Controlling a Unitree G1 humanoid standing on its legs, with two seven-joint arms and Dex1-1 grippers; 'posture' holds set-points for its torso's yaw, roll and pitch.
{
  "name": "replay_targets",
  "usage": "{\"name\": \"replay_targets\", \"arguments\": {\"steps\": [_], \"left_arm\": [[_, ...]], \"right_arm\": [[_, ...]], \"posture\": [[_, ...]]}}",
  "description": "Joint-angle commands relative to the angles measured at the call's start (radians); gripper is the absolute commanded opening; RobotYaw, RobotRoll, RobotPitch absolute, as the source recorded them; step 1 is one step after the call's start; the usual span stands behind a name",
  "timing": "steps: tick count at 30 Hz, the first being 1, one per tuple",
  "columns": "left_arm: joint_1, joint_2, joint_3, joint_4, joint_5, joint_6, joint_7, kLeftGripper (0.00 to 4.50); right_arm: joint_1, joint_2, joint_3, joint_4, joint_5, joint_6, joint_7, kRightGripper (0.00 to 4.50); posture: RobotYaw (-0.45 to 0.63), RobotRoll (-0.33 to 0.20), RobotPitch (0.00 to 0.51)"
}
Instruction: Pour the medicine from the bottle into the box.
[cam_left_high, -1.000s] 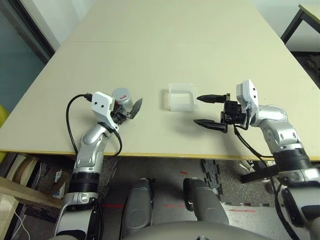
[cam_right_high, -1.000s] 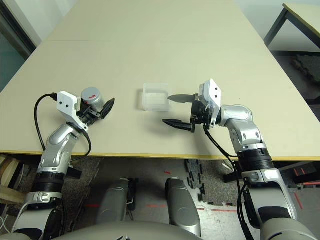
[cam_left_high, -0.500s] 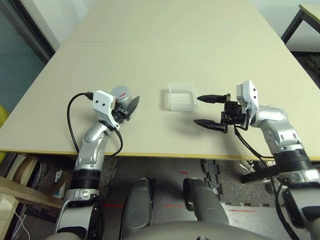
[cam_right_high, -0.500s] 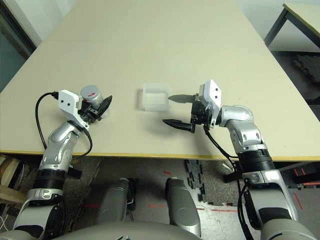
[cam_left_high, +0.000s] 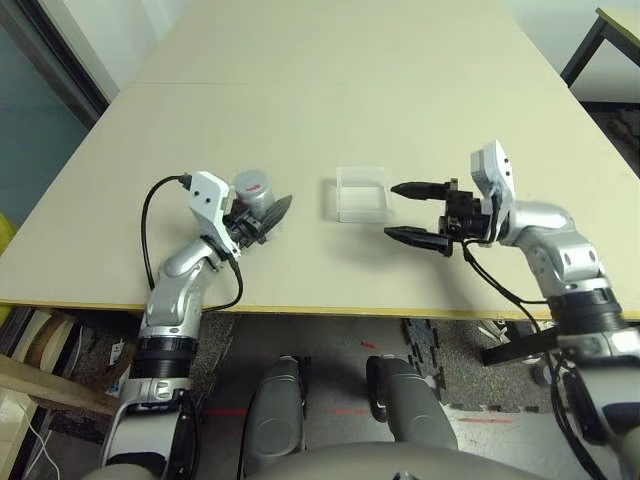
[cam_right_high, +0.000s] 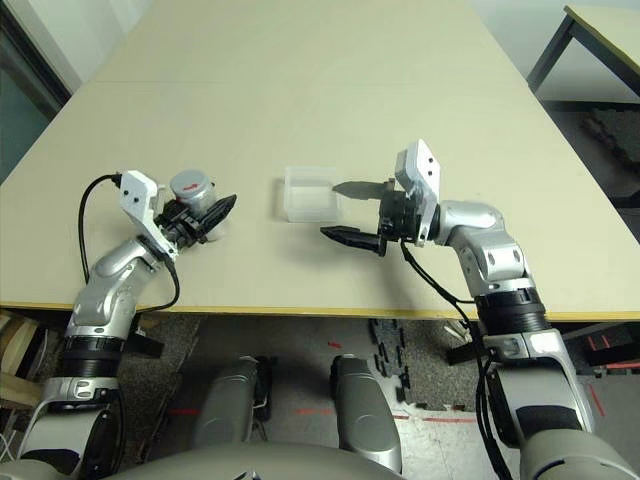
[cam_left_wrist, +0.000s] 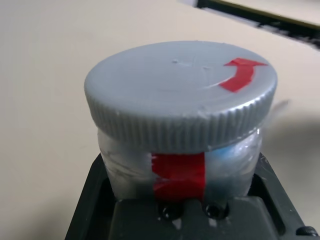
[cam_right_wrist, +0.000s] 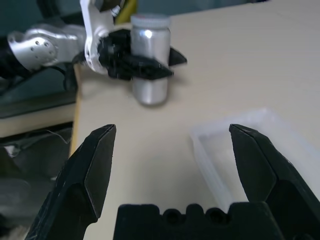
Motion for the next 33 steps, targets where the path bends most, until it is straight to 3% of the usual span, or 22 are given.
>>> {"name": "replay_targets", "arguments": {"steps": [1, 9, 17, 33], "left_arm": [[-0.029, 0.032, -0.025, -0.052, -0.046, 0.091, -0.058, 2.6], [-0.11, 0.08, -0.066, -0.044, -0.062, 0.156, -0.165, 2.6], [-0.158, 0.08, -0.087, -0.002, -0.037, 0.134, -0.221, 2.6], [-0.192, 0.056, -0.115, 0.043, -0.007, 0.067, -0.241, 2.6]], "right_arm": [[-0.067, 0.017, 0.013, -0.012, 0.027, 0.072, 0.001, 4.5], [-0.257, 0.08, 0.075, 0.077, 0.0, 0.166, 0.009, 4.5], [-0.376, 0.167, 0.112, 0.152, -0.005, 0.223, 0.015, 4.5], [-0.447, 0.274, 0.101, 0.298, -0.064, 0.148, -0.012, 4.5]], "posture": [[-0.07, 0.0, 0.13], [-0.07, 0.0, 0.114], [-0.06, 0.0, 0.093], [-0.06, 0.0, 0.087]]}}
